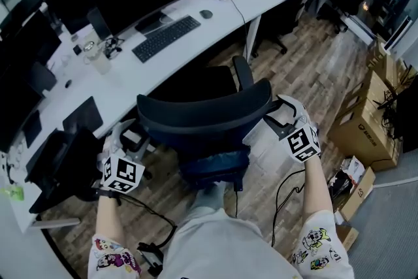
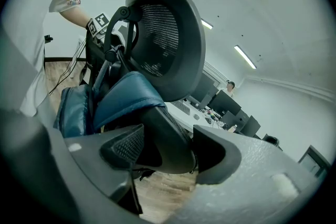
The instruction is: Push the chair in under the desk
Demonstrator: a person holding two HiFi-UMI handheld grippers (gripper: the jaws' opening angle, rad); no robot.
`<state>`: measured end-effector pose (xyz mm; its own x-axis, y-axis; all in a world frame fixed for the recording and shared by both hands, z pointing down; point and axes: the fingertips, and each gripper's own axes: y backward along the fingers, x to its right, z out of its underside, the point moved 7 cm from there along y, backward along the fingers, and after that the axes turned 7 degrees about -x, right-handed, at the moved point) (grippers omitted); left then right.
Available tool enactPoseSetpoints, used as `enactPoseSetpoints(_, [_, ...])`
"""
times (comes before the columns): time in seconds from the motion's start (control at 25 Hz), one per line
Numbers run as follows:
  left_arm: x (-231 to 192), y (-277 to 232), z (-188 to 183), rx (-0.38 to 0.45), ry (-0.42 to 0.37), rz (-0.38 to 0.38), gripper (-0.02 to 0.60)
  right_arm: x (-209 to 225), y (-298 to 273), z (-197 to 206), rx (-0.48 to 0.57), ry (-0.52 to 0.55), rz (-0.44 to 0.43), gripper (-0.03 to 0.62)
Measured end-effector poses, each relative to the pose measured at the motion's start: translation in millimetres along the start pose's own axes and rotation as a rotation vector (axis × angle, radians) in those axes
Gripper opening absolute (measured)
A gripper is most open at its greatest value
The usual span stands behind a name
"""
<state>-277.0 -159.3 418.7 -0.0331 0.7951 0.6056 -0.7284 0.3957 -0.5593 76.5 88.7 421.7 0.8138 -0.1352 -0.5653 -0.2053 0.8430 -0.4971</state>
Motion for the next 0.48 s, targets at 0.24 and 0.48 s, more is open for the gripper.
enactPoseSetpoints(0.24, [-10,-17,-8,-0.007,0.014,-0.008,0.242,21,-19,2,0.004,0.003,-0.014,0.29])
enactPoseSetpoints(0.48, [-18,-32,-13,-0.022,0.028,-0.021,0.241,40,-40,4,0.035,0.014,-0.027,0.29])
